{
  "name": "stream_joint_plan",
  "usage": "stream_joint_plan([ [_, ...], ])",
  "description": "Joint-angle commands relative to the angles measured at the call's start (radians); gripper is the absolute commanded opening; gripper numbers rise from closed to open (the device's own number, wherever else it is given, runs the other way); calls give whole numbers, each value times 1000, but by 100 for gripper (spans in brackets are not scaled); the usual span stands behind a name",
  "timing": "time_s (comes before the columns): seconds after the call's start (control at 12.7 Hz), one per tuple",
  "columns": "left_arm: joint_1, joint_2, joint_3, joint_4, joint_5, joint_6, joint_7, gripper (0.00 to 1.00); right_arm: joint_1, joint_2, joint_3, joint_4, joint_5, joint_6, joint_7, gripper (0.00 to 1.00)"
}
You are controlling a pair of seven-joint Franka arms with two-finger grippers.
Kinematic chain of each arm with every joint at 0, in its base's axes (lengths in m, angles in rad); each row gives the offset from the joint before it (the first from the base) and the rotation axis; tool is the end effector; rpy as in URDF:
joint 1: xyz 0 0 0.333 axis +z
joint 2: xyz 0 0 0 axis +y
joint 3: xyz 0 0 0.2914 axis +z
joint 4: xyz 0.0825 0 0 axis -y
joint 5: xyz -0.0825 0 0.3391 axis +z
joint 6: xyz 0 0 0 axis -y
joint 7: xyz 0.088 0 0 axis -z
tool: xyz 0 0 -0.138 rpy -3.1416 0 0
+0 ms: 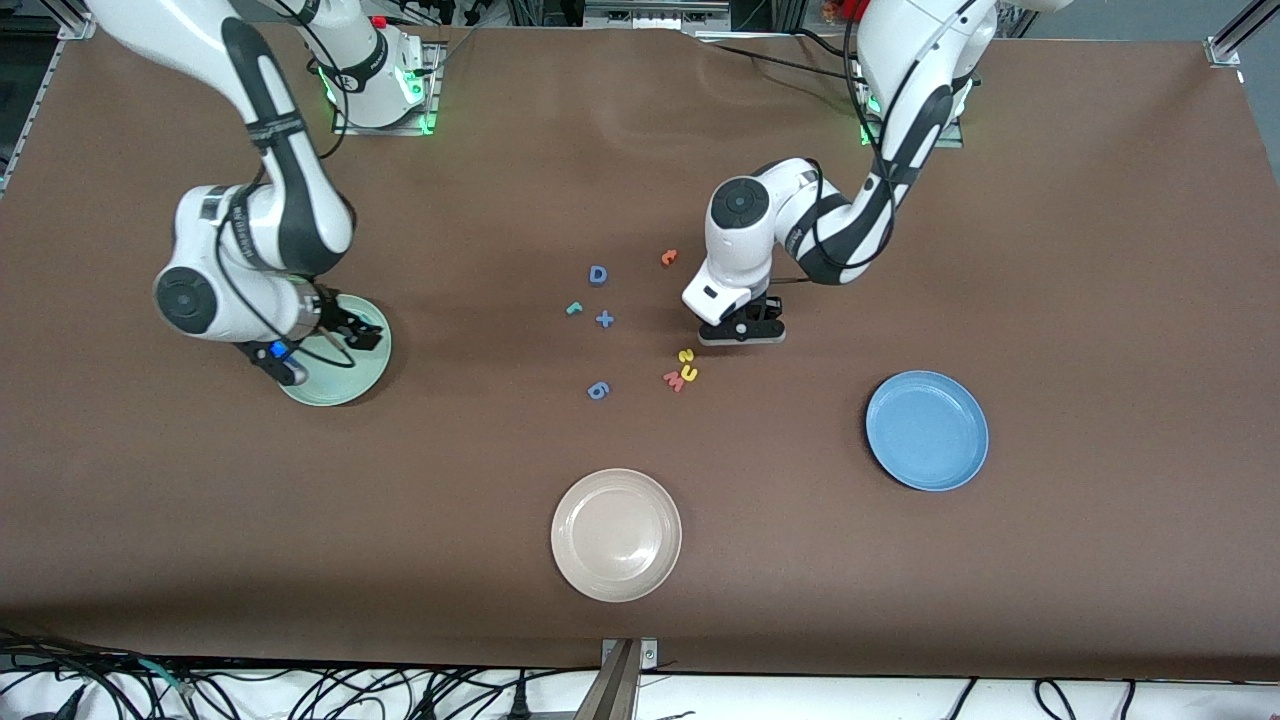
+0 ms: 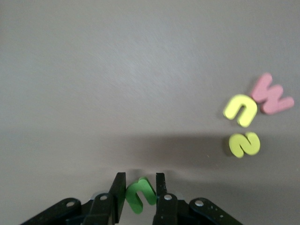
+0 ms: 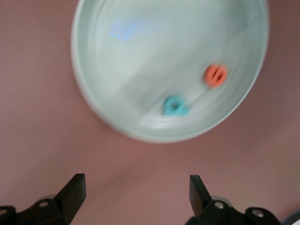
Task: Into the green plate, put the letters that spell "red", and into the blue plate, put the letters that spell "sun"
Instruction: 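Release the 6 with the right gripper while the left gripper carries n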
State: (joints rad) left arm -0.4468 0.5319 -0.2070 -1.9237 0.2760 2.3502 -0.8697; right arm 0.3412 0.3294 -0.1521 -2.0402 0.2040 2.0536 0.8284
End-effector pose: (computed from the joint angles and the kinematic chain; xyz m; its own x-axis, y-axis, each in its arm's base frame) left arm 0.4615 -0.3396 0.1917 0.9993 0.0361 -0.0035 0.0354 -0.9924 -0.1179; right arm 0.4980 0.1117 0.2404 0.6784 -0.6800 -0.2780 -0.6639 -0.7296 0.1645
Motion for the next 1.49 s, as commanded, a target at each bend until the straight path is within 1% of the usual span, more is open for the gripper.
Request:
stream_joint_plan([
  [0.0,98,-6,-29,171,-101,-243,203,28,8,3,124,29,43,52,225,98],
  [0.16,196,-9,-29,213,-107,-287,332,28,39,29,186,29,43,159,352,98],
  [0.24,241,-9,-28,233,-106,-304,398,29,76,52,200,31,43,216,407,98],
  [0.39,340,-3,-26,262,-98,-310,550,29,166,91,200,31,41,330,509,98],
  [0.47,382,-1,-25,268,-93,-310,625,29,194,105,200,31,40,367,532,98],
  [0.63,453,25,-22,287,-90,-304,745,30,234,131,200,31,31,396,543,97],
  [0.71,465,46,-20,291,-84,-298,783,30,258,141,198,29,32,410,545,96],
  [0.86,477,85,-17,293,-40,-279,805,35,280,172,198,29,32,440,555,95],
  [0.94,491,91,-17,293,-20,-244,807,45,298,186,198,29,32,462,567,93],
  [1.02,505,94,-17,292,-11,-214,808,71,305,198,198,28,32,480,578,92],
  [1.1,505,94,-17,292,-9,-212,819,96,311,207,198,28,32,494,583,88],
  [1.18,507,94,-17,293,-9,-210,834,100,317,211,198,26,32,500,583,83],
  [1.26,507,94,-17,292,-11,-210,842,100,318,215,198,25,32,507,583,73],
  [1.33,507,92,-17,293,-11,-210,842,100,320,217,198,23,32,510,583,68],
  [1.41,507,88,-23,292,-23,-213,841,100,321,217,198,23,32,510,583,65],
])
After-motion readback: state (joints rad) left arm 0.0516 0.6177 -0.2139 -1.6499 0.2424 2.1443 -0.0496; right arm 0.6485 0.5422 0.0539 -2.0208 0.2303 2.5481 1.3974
